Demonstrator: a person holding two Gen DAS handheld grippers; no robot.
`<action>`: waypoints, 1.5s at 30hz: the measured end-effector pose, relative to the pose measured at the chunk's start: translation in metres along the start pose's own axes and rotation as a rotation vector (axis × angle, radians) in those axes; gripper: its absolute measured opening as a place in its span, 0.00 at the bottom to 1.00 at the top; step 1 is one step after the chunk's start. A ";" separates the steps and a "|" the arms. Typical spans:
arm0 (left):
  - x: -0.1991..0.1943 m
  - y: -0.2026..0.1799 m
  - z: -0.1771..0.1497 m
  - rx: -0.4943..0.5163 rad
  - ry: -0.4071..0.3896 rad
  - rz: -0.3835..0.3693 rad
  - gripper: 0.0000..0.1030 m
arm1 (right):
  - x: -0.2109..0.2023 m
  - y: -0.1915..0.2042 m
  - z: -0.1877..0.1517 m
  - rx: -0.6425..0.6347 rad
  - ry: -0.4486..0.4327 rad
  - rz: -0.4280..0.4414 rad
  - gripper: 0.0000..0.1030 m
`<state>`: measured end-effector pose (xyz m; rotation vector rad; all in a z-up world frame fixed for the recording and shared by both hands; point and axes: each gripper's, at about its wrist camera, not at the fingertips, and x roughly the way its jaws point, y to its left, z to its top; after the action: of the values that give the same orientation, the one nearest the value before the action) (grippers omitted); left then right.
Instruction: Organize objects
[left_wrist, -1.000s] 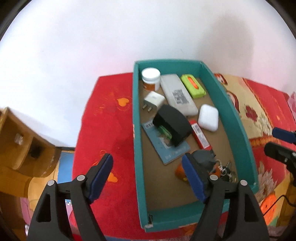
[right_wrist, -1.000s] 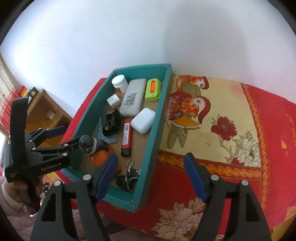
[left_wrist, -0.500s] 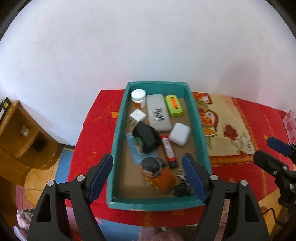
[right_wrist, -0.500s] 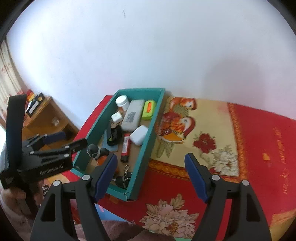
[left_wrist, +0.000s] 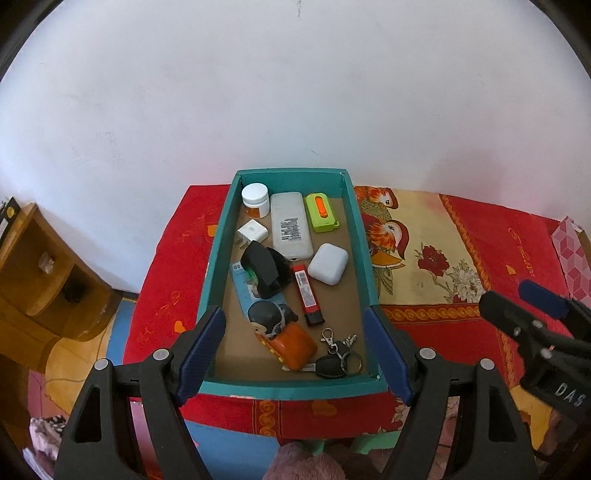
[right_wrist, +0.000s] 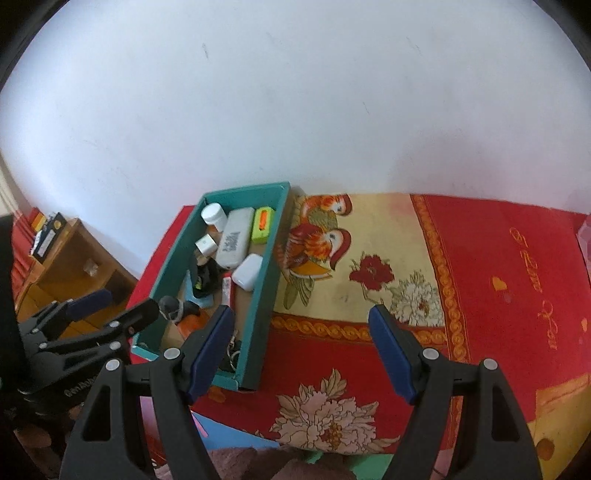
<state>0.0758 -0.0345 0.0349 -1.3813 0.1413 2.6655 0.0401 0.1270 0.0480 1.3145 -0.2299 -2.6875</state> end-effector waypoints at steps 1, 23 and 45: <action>0.002 0.001 0.000 -0.001 0.004 -0.005 0.77 | 0.001 0.000 -0.002 0.007 0.002 -0.011 0.74; 0.037 0.006 0.000 0.013 0.050 -0.041 0.77 | 0.029 0.004 -0.010 0.049 0.034 -0.075 0.74; 0.041 0.009 0.001 0.014 0.061 -0.040 0.77 | 0.032 0.007 -0.008 0.043 0.039 -0.073 0.74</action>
<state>0.0505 -0.0397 0.0015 -1.4458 0.1370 2.5869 0.0277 0.1136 0.0196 1.4132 -0.2412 -2.7275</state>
